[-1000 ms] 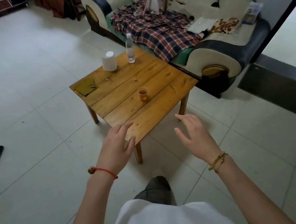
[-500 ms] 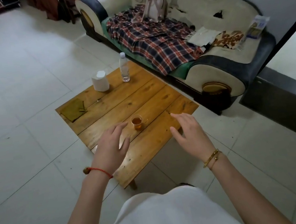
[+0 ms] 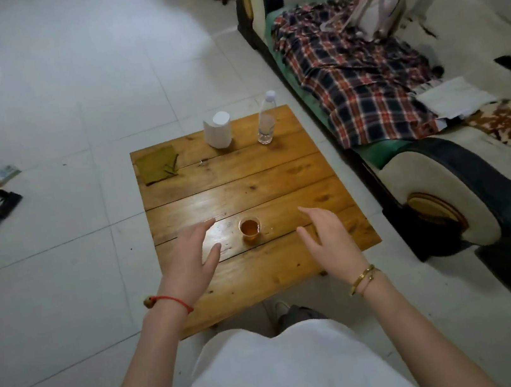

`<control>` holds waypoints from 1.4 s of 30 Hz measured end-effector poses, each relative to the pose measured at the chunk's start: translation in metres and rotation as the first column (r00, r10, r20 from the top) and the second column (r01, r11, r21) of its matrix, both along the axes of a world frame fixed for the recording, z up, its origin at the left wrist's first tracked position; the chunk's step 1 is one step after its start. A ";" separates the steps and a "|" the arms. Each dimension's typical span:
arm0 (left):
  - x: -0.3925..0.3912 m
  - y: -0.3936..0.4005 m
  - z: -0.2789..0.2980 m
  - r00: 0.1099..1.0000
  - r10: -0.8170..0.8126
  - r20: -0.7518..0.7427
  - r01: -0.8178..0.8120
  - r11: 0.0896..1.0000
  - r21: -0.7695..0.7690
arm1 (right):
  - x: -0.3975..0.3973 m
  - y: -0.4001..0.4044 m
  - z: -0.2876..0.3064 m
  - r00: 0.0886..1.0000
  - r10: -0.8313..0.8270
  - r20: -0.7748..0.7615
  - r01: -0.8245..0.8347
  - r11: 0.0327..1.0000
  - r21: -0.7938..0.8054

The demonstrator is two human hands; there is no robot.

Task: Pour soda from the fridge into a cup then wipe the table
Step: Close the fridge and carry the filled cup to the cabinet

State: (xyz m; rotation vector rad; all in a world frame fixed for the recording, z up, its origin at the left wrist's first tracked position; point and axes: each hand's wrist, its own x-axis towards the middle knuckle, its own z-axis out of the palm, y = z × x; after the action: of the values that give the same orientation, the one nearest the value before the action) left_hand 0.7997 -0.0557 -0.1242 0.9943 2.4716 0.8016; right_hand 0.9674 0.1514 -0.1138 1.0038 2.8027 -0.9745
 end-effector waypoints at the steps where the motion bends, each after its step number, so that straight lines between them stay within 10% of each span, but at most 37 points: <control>1: 0.002 0.008 -0.002 1.000 0.030 0.010 -0.030 1.000 0.003 | -0.004 0.015 -0.001 1.000 0.021 0.007 -0.021 1.000 -0.006; 14: 0.002 0.086 -0.058 0.938 0.285 0.199 -0.267 0.957 -0.111 | -0.065 0.110 -0.072 0.985 0.135 0.108 -0.109 0.970 -0.215; 26: -0.017 0.127 -0.217 0.874 0.386 0.294 -0.322 0.915 -0.243 | -0.122 0.106 -0.233 0.965 -0.038 0.258 0.162 0.864 -0.477; 42: -0.033 0.156 -0.318 0.899 0.329 0.289 -0.362 0.930 0.069 | -0.147 0.082 -0.341 0.957 -0.201 0.210 0.291 0.678 -0.675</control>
State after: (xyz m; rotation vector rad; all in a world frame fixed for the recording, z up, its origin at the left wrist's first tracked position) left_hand 0.7670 0.0999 -0.4419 0.4380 2.4058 1.1290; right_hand 0.8208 0.2338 -0.4546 1.2448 1.9014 -1.7500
